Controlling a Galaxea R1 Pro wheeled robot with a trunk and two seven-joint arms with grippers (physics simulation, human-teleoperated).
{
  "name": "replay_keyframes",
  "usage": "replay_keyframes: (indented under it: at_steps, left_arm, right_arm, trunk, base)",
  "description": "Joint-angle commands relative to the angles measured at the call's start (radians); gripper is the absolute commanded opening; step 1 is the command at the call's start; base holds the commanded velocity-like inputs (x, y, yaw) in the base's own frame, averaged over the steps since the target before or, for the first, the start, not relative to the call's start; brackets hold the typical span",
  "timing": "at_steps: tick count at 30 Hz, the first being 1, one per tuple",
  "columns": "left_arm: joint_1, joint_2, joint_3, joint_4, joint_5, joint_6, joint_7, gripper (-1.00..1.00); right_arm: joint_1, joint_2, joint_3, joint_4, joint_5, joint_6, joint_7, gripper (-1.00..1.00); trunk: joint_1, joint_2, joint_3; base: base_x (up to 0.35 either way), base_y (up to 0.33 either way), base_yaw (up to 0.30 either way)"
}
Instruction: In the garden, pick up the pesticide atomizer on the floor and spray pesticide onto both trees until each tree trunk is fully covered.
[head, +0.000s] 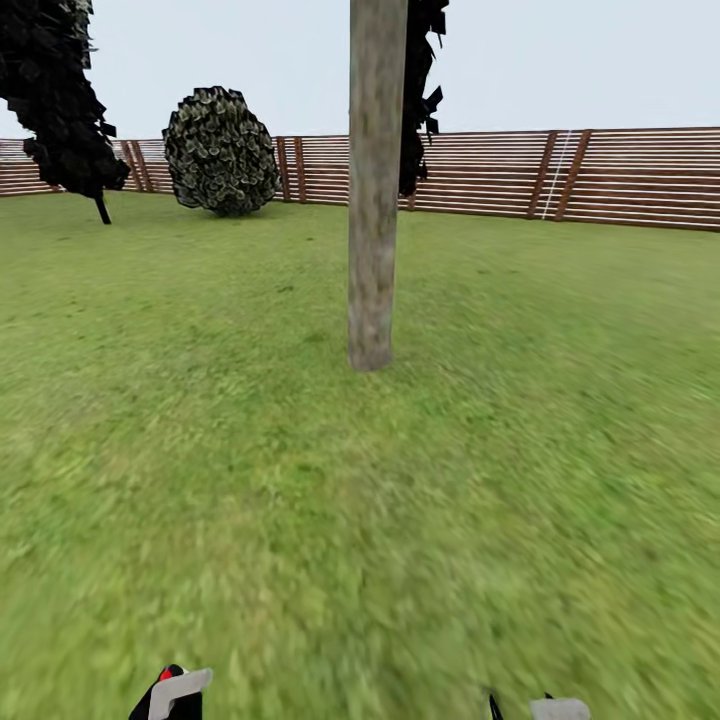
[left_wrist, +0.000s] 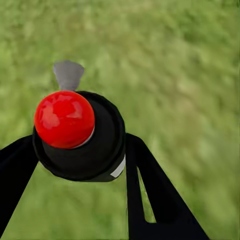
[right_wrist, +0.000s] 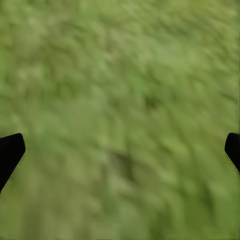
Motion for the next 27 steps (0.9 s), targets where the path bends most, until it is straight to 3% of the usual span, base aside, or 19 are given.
replay_keyframes:
  at_steps: [1,27]
  left_arm:
    - [0.0,0.0,0.0,0.0,0.0,0.0,0.0,-1.0]
    - [0.0,0.0,0.0,0.0,0.001,0.0,0.0,-1.0]
  right_arm:
    - [0.0,0.0,0.0,0.0,0.0,0.0,0.0,1.0]
    - [0.0,0.0,0.003,-0.001,0.0,0.0,0.0,1.0]
  trunk:
    - [0.0,0.0,0.0]
    - [0.0,0.0,0.0]
  base:
    - [0.334,0.0,0.0]
    - [0.334,0.0,-0.008]
